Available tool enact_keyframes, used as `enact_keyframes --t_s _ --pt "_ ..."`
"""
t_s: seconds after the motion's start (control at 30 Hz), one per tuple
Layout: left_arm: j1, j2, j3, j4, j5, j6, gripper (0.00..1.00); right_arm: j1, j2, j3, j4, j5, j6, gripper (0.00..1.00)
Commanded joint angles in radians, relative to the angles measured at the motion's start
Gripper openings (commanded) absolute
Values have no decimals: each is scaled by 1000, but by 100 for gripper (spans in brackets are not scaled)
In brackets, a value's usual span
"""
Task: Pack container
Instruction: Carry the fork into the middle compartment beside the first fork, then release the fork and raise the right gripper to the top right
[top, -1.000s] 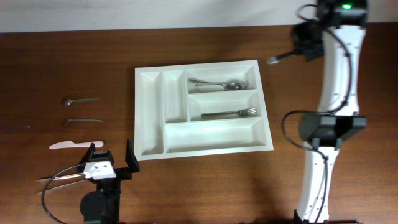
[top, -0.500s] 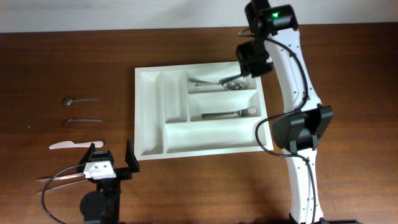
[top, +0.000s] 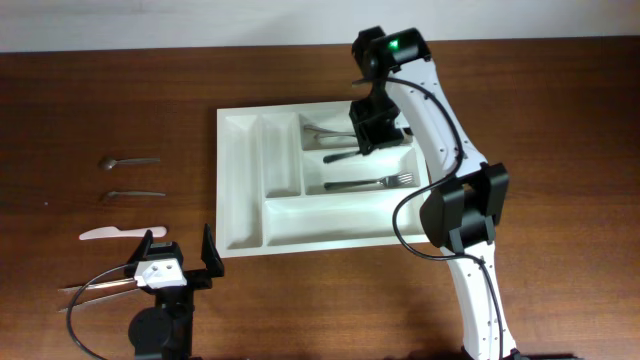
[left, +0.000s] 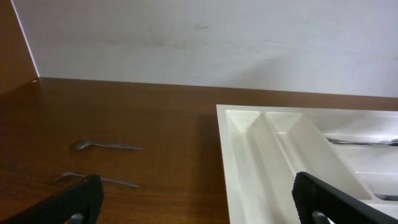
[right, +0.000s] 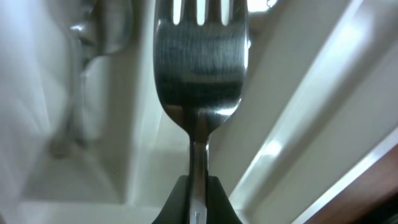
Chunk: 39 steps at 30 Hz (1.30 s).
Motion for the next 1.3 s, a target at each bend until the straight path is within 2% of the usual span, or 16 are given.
enact_keyframes --t_s 0.0,0.1,0.3,0.4,0.53,0.67,0.7,0.73,0.8,0.9,0.93,1.03,1.07,1.13,1.27 --pt "-5 -8 -5 -1 14 12 99 9 -14 -94 -6 -14 46 4" --pt "-5 -8 -5 -1 14 12 99 8 -14 -136 -6 -13 63 5" --pt "-5 -8 -5 -1 14 12 99 -1 -14 -146 3 22 58 18" --pt "-5 -8 -5 -1 14 12 99 -1 -14 -146 20 31 28 40" --pt "-5 -8 -5 -1 14 12 99 -7 -15 -134 40 45 -10 48" --pt "-5 -8 -5 -1 14 12 99 -58 -19 -31 51 150 -169 78" --pt "-5 -8 -5 -1 14 12 99 -88 -21 29 50 203 -261 93" --pt "-5 -8 -5 -1 14 12 99 -98 -22 48 50 216 -290 99" --pt "-5 -8 -5 -1 14 12 99 -169 -28 174 42 311 -481 99" --pt "-5 -8 -5 -1 14 12 99 -272 -32 322 4 381 -670 99" --pt "-5 -8 -5 -1 14 12 99 -332 -32 390 2 382 -815 99" --pt "-5 -8 -5 -1 14 12 99 -433 -32 461 -1 378 -1082 99" --pt "-5 -8 -5 -1 14 12 99 -480 -32 471 -6 359 -1209 99" --pt "-5 -8 -5 -1 14 12 99 -540 -32 458 -6 279 -1357 99" --pt "-5 -8 -5 -1 14 12 99 -600 -31 409 -5 246 -1390 98"
